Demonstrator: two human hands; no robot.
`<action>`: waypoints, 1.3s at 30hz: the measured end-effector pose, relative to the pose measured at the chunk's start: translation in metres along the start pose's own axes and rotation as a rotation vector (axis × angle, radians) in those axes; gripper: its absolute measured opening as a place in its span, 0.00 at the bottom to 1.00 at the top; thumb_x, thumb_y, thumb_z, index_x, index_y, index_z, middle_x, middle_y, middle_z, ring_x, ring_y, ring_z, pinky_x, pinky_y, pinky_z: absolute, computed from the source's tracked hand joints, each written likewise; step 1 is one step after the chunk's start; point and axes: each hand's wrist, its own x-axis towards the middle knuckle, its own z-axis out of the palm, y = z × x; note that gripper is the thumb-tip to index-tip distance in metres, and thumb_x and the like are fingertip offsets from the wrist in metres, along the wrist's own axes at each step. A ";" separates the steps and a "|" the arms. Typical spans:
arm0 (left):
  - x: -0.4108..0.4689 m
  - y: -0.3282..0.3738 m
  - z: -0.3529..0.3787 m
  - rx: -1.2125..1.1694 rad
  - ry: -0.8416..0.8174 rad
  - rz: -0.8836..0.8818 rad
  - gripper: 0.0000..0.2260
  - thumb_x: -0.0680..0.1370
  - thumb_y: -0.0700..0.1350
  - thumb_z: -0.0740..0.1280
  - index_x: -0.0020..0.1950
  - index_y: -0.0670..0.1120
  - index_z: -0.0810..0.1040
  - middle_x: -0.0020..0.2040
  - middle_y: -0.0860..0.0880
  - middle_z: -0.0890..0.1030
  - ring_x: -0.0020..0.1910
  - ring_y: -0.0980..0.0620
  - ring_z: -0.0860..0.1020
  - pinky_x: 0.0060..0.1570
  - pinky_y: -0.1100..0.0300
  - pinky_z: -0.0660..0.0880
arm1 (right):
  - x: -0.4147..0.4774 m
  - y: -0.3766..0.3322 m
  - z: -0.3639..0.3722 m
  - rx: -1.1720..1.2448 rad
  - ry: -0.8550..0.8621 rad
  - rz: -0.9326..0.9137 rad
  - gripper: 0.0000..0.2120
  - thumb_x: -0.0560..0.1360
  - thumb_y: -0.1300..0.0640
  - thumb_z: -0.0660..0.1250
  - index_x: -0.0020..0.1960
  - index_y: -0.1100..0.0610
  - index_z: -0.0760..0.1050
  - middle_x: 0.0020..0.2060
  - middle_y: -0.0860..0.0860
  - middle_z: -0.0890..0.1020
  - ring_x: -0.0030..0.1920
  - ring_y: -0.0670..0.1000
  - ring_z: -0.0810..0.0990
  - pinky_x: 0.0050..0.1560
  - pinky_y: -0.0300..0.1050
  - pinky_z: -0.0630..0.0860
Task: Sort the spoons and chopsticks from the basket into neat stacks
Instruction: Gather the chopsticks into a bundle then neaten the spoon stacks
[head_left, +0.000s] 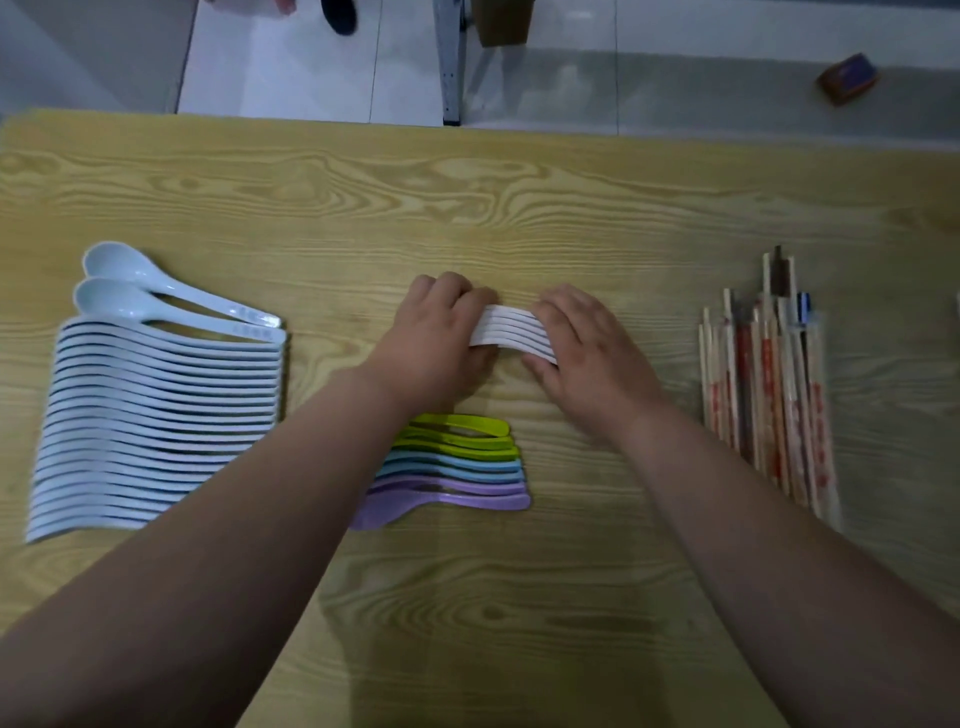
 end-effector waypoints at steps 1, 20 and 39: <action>0.005 0.007 0.003 -0.016 0.015 0.017 0.24 0.72 0.51 0.63 0.61 0.36 0.79 0.52 0.36 0.79 0.48 0.34 0.78 0.55 0.47 0.67 | -0.003 0.008 -0.001 -0.010 -0.001 -0.002 0.26 0.79 0.46 0.62 0.67 0.65 0.74 0.67 0.62 0.76 0.70 0.63 0.72 0.71 0.59 0.68; 0.016 0.006 0.010 -0.092 0.094 -0.016 0.24 0.78 0.52 0.62 0.68 0.37 0.76 0.66 0.39 0.78 0.68 0.39 0.75 0.65 0.47 0.72 | 0.024 0.034 -0.001 0.006 -0.090 -0.087 0.29 0.80 0.42 0.57 0.71 0.62 0.73 0.72 0.58 0.73 0.75 0.61 0.67 0.73 0.60 0.66; 0.024 0.008 0.007 -0.020 0.141 -0.011 0.29 0.73 0.54 0.69 0.70 0.39 0.74 0.64 0.38 0.76 0.61 0.36 0.76 0.64 0.45 0.73 | 0.022 0.034 -0.019 -0.030 -0.179 0.021 0.36 0.78 0.36 0.52 0.77 0.58 0.64 0.75 0.54 0.69 0.77 0.57 0.64 0.75 0.61 0.58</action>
